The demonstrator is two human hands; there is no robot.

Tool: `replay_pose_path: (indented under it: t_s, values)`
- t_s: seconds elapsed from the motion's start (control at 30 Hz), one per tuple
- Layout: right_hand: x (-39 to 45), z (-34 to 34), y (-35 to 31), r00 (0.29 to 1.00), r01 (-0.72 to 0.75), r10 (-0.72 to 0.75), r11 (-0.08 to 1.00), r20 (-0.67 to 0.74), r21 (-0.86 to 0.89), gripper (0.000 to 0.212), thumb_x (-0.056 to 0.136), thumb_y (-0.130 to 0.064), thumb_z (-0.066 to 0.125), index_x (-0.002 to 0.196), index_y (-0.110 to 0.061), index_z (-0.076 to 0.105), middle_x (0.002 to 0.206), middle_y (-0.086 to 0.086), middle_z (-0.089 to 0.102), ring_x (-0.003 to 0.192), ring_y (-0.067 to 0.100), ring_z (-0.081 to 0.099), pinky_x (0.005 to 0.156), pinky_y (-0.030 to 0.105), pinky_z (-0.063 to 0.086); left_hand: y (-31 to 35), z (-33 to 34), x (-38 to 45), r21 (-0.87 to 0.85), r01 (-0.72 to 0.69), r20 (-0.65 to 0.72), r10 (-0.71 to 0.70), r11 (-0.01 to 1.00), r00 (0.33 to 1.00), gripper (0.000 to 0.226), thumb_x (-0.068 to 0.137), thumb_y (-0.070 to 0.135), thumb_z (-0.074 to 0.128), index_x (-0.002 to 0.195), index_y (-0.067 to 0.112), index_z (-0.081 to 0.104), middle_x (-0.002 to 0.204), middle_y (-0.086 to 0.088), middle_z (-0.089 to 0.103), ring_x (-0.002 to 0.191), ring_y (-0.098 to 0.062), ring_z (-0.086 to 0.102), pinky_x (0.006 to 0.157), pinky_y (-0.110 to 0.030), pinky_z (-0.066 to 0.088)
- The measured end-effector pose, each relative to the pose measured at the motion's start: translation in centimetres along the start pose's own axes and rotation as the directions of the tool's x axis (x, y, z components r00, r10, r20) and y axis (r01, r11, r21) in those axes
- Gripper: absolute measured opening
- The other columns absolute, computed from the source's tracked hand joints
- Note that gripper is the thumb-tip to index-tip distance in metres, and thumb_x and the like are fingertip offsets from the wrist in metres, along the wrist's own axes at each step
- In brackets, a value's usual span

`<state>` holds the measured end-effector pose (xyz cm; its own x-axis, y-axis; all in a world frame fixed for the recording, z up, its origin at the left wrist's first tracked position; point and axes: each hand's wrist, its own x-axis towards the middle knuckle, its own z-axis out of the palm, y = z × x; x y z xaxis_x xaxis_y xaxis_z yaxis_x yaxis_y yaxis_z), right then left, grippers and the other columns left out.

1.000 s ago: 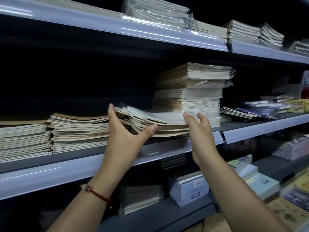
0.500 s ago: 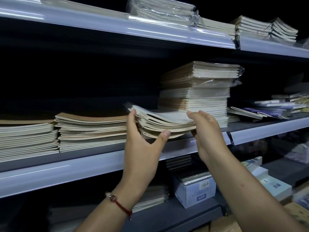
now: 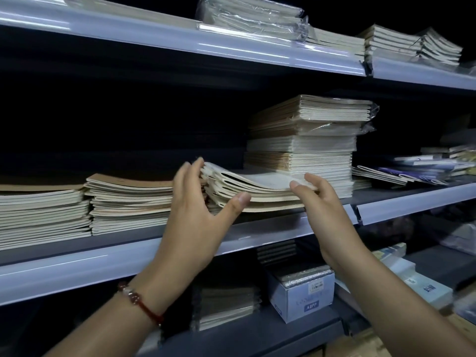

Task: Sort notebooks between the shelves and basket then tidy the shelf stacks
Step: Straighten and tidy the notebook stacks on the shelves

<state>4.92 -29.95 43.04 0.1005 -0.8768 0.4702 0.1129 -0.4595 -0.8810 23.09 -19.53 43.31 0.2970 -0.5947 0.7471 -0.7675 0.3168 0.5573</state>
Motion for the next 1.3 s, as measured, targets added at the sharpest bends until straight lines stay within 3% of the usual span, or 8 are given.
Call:
replay_pose_path:
  t_s: [0.1, 0.2, 0.3, 0.47, 0.67, 0.97, 1.17, 1.3]
  values:
    - [-1.4, -0.3, 0.4, 0.965, 0.253, -0.261, 0.924, 0.01, -0.286, 0.066, 0.092, -0.058, 0.054, 0.15, -0.039, 0.027, 0.154, -0.02, 0.023, 0.144, 0.002, 0.02, 0.113, 0.033, 0.026, -0.1, -0.7, 0.7, 0.203, -0.193, 0.034, 0.19, 0.96, 0.981, 0.096, 0.08, 0.077, 0.048, 0.156, 0.038, 0.004, 0.163, 0.019, -0.012, 0.151, -0.007, 0.006, 0.113, -0.027, 0.018]
    - [-1.8, -0.7, 1.2, 0.786, 0.59, -0.567, 0.57, 0.246, -0.572, 0.077, 0.091, -0.068, 0.043, 0.155, -0.034, 0.019, 0.165, -0.014, 0.005, 0.151, 0.008, -0.009, 0.121, 0.042, 0.008, -1.4, -0.7, 2.1, 0.446, -0.467, 0.207, 0.42, 0.764, 0.884, 0.07, 0.097, 0.065, 0.035, 0.156, 0.033, 0.015, 0.166, -0.009, 0.007, 0.151, -0.027, 0.016, 0.12, -0.045, 0.025]
    - [-0.8, -0.6, 2.4, 0.664, 0.699, -0.595, 0.277, 0.454, -0.66, 0.078, 0.095, -0.067, 0.033, 0.157, -0.022, 0.017, 0.166, 0.002, 0.006, 0.153, 0.022, -0.009, 0.123, 0.052, 0.004, -2.2, -0.3, 2.7, 0.472, -0.534, 0.302, 0.441, 0.701, 0.845, 0.056, 0.101, 0.052, 0.031, 0.152, 0.029, 0.028, 0.158, -0.017, 0.028, 0.143, -0.036, 0.033, 0.112, -0.053, 0.036]
    - [1.2, 0.3, 3.3, 0.631, 0.689, -0.595, 0.135, 0.498, -0.712, 0.077, 0.098, -0.066, 0.025, 0.156, -0.017, 0.016, 0.164, 0.008, 0.017, 0.153, 0.029, 0.004, 0.122, 0.051, 0.005, -2.0, -0.3, 3.4, 0.499, -0.527, 0.302, 0.433, 0.687, 0.85, 0.056, 0.101, 0.054, 0.032, 0.15, 0.026, 0.034, 0.155, -0.016, 0.034, 0.141, -0.032, 0.036, 0.109, -0.045, 0.038]
    - [3.0, 1.3, 3.2, 0.633, 0.681, -0.571, 0.091, 0.523, -0.727, 0.083, 0.095, -0.069, 0.027, 0.157, -0.016, 0.018, 0.163, 0.009, 0.019, 0.152, 0.031, 0.006, 0.122, 0.052, 0.007, -2.5, -0.3, 4.7, 0.531, -0.48, 0.323, 0.358, 0.698, 0.876, 0.063, 0.096, 0.062, 0.028, 0.15, 0.03, 0.032, 0.156, -0.013, 0.033, 0.143, -0.029, 0.033, 0.107, -0.043, 0.04]
    - [6.1, 2.8, 3.1, 0.694, 0.688, -0.374, 0.089, 0.616, -0.72, 0.094, 0.085, -0.083, 0.018, 0.159, -0.025, 0.005, 0.166, 0.003, 0.008, 0.153, 0.025, -0.005, 0.123, 0.045, -0.003, -4.1, 0.3, 6.8, 0.752, -0.437, 0.37, 0.232, 0.494, 0.899, 0.072, 0.095, 0.061, 0.019, 0.152, 0.018, 0.031, 0.142, -0.025, 0.045, 0.129, -0.04, 0.048, 0.108, -0.059, 0.034]
    - [5.2, 2.4, 3.2, 0.727, 0.678, -0.362, 0.246, 0.584, -0.692, 0.084, 0.091, -0.075, 0.018, 0.158, -0.027, 0.009, 0.165, -0.002, 0.013, 0.152, 0.018, -0.002, 0.124, 0.04, -0.003, -4.1, -0.5, 6.9, 0.713, -0.435, 0.412, 0.173, 0.55, 0.895, 0.081, 0.088, 0.074, 0.006, 0.157, 0.032, 0.002, 0.157, -0.017, 0.028, 0.139, -0.033, 0.039, 0.117, -0.052, 0.026]
    - [5.4, 1.0, 3.1, 0.782, 0.62, -0.379, 0.394, 0.495, -0.678, 0.061, 0.104, -0.045, 0.033, 0.158, -0.021, 0.016, 0.164, -0.004, 0.018, 0.152, 0.014, 0.004, 0.124, 0.033, 0.001, -3.5, -2.1, 6.6, 0.696, -0.384, 0.368, 0.159, 0.606, 0.916, 0.087, 0.087, 0.075, 0.026, 0.157, 0.032, -0.005, 0.147, -0.007, 0.041, 0.127, -0.029, 0.049, 0.112, -0.045, 0.031]
